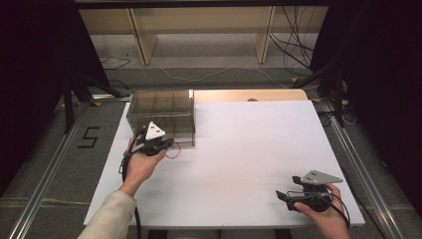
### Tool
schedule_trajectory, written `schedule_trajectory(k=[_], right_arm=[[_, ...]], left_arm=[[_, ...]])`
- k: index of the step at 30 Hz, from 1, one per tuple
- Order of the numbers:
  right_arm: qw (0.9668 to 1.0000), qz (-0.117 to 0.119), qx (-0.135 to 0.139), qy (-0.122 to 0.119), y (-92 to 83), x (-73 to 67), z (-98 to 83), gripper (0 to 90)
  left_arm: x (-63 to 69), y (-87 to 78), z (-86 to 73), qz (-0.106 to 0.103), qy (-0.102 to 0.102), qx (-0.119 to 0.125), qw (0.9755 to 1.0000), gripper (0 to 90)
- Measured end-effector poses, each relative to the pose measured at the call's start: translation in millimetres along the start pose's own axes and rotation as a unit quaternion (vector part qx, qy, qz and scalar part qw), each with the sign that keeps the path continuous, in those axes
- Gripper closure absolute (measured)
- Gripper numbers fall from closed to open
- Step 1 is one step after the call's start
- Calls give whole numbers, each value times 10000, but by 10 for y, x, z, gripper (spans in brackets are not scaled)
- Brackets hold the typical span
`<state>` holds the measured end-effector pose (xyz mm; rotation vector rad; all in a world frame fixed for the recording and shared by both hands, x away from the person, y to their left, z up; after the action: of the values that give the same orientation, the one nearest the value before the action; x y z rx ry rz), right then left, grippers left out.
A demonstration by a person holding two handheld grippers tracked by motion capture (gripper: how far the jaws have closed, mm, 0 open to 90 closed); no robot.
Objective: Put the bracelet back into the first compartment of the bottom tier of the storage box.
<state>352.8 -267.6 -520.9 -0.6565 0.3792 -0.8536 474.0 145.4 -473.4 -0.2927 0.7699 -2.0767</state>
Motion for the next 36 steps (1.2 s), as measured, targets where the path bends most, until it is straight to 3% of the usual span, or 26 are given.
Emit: schedule_trajectory(k=[36], right_arm=[[10000, -4, 15, -5, 8, 7, 6, 179]], left_arm=[[-290, -43, -39, 267, -224, -48, 9994, 896]])
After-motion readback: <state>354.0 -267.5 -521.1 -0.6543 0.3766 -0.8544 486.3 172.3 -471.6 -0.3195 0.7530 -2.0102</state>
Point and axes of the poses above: each handheld gripper's, and its own axes: y roughly forward along the jaws, z roughly out of its top, x roughly to its right, the point moved 7 cm from there along y, roughly forward along the jaws, and after that the axes turned 2 degrees about -x, right-handed, at the moved point
